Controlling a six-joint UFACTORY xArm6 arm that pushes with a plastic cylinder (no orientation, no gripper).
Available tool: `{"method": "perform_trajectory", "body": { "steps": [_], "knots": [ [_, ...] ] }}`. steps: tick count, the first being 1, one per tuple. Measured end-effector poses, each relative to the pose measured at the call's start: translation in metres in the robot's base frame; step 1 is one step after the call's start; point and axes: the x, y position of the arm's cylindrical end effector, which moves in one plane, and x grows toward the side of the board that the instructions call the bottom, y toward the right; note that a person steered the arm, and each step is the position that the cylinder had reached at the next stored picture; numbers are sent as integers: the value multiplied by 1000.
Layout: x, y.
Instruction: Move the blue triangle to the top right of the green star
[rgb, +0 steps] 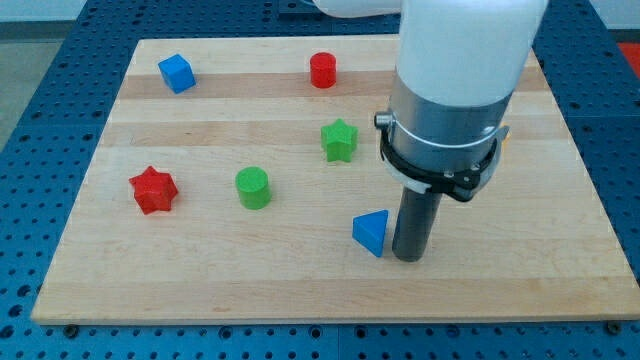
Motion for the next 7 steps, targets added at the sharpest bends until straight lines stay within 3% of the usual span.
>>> {"method": "perform_trajectory", "body": {
  "steps": [1,2,3,5,6,7],
  "knots": [
    [36,-21],
    [29,-30],
    [-30,-32],
    [-195,-32],
    [-200,-43],
    [-174,-36]
  ]
}}
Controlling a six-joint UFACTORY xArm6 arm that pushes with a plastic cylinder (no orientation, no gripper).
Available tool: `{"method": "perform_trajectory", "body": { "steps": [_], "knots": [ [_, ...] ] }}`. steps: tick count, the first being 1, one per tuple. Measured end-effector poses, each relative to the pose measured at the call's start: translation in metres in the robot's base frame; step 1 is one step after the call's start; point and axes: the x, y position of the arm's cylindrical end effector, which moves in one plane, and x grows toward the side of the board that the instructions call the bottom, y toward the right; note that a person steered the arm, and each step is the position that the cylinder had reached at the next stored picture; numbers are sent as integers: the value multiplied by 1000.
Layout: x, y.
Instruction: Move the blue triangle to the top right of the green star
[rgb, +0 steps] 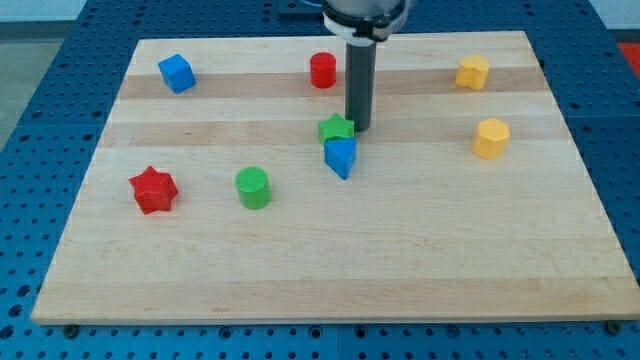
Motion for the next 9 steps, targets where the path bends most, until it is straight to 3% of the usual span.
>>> {"method": "perform_trajectory", "body": {
  "steps": [1,2,4,5,6,7,8,9],
  "knots": [
    [74,23],
    [101,37],
    [132,-23],
    [100,-44],
    [78,-26],
    [7,16],
    [-32,29],
    [-30,24]
  ]
}}
